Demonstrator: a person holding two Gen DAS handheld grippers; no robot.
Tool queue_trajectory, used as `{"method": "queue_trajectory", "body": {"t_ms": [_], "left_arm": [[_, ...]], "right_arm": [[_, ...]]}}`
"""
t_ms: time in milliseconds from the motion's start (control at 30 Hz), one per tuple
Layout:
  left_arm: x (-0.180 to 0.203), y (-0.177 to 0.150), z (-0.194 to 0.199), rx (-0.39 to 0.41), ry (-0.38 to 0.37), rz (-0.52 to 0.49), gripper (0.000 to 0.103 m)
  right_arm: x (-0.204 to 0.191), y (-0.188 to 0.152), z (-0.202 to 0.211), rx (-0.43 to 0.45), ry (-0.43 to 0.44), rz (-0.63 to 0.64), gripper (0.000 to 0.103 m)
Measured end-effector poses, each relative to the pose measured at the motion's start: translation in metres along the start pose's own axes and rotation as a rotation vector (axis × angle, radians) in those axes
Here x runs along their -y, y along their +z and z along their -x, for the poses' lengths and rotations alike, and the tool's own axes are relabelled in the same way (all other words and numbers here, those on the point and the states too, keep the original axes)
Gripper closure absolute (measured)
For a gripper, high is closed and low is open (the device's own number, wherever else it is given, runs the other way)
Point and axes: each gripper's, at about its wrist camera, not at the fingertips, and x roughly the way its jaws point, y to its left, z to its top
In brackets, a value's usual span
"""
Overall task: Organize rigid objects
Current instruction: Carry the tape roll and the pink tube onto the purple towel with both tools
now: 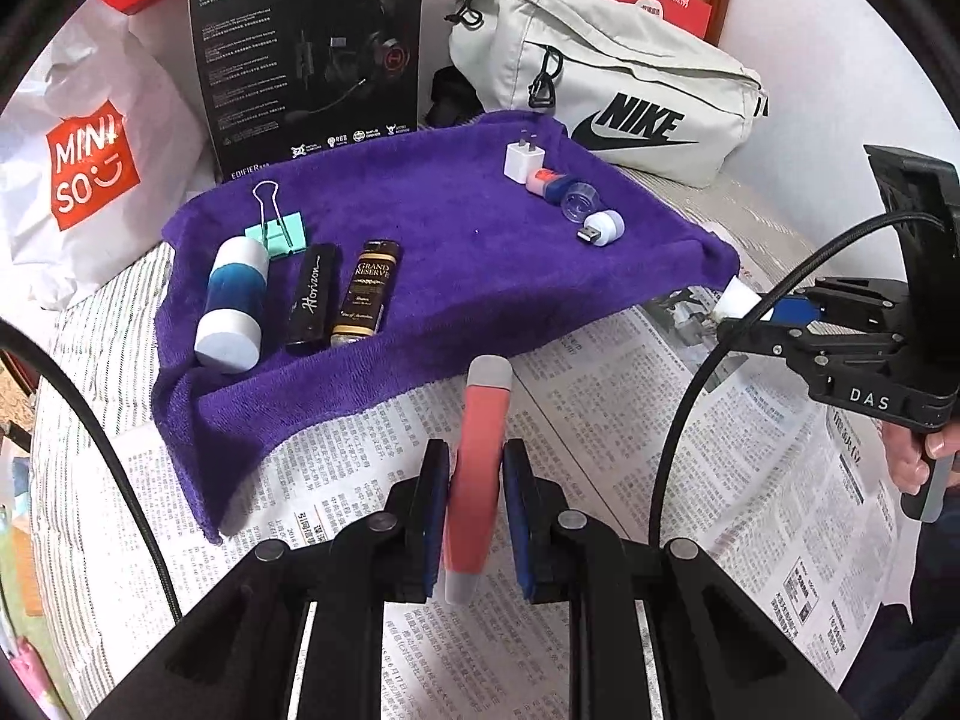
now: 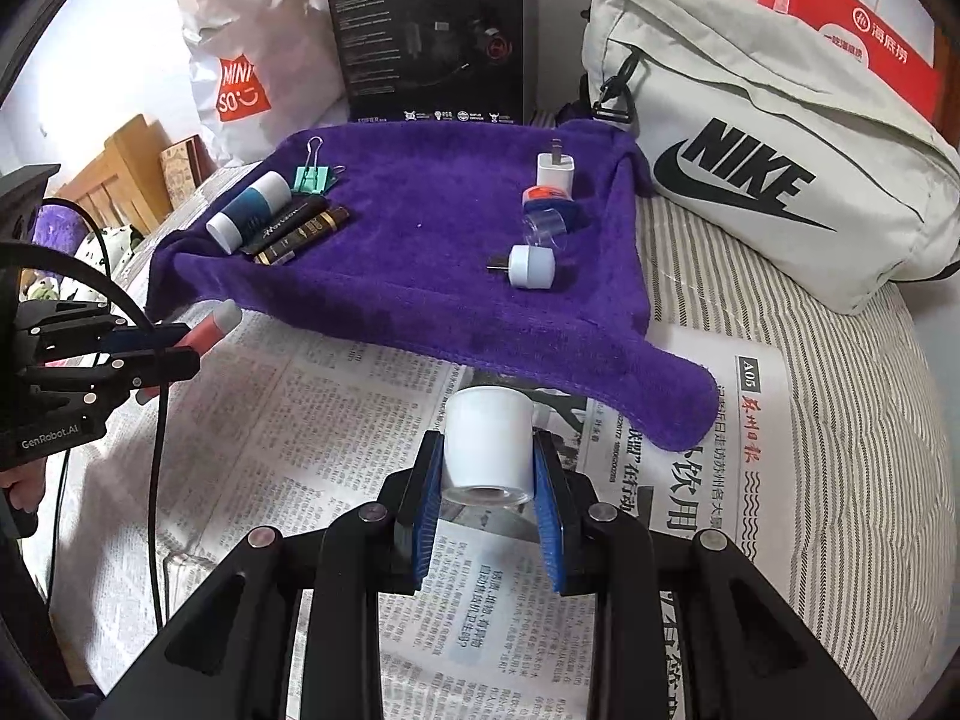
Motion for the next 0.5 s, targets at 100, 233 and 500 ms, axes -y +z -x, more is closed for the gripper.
{"method": "queue_trajectory", "body": {"t_ms": [100,233,500], "left_arm": [[0.001,0.002,0.003,0.007,0.005,-0.002,0.085],[0.001,0.006,0.007,0.02,0.004,0.002,0.085],[-0.003,0.016,0.013,0.043,0.021,0.034,0.085]], "right_arm": [[0.0,0.001,-0.001,-0.009,0.003,-0.011,0.074],[0.0,0.003,-0.001,-0.004,0.004,-0.01,0.074],[-0.002,0.011,0.004,0.018,0.001,-0.002,0.074]]}}
